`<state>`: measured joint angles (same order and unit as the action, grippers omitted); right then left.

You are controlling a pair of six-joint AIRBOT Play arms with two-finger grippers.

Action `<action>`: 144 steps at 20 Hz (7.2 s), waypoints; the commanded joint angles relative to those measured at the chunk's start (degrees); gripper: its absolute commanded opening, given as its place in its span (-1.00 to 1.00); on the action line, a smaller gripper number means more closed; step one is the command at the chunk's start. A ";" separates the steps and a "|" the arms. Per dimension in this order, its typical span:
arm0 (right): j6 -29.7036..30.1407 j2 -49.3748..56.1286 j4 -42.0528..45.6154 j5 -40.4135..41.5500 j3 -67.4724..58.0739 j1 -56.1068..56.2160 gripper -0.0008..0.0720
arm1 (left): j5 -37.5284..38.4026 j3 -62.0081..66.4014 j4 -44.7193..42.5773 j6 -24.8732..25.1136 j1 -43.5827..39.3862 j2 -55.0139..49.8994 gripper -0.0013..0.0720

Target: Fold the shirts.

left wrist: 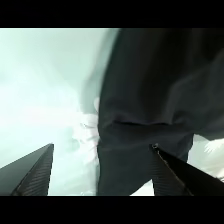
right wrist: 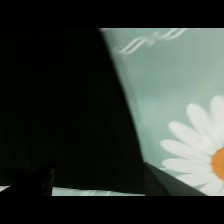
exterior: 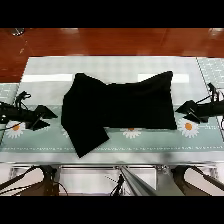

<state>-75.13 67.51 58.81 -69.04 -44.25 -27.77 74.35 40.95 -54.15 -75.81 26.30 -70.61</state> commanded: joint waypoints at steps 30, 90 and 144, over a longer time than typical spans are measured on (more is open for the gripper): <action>1.07 8.39 -7.37 6.27 5.79 7.19 -0.17 | -7.58 -2.56 7.82 4.66 -11.21 -7.04 -0.91; -0.33 32.37 -7.26 -0.50 -46.03 13.31 -0.90 | -21.03 31.58 0.66 -9.99 -17.68 -13.92 -0.91; -5.60 -13.51 7.06 -7.30 20.50 -9.66 0.72 | -8.57 -22.01 2.78 -0.26 -6.69 12.63 -0.91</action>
<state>-76.34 54.04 58.98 -72.88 -26.55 -36.86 66.57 18.87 -51.79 -76.14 19.81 -58.02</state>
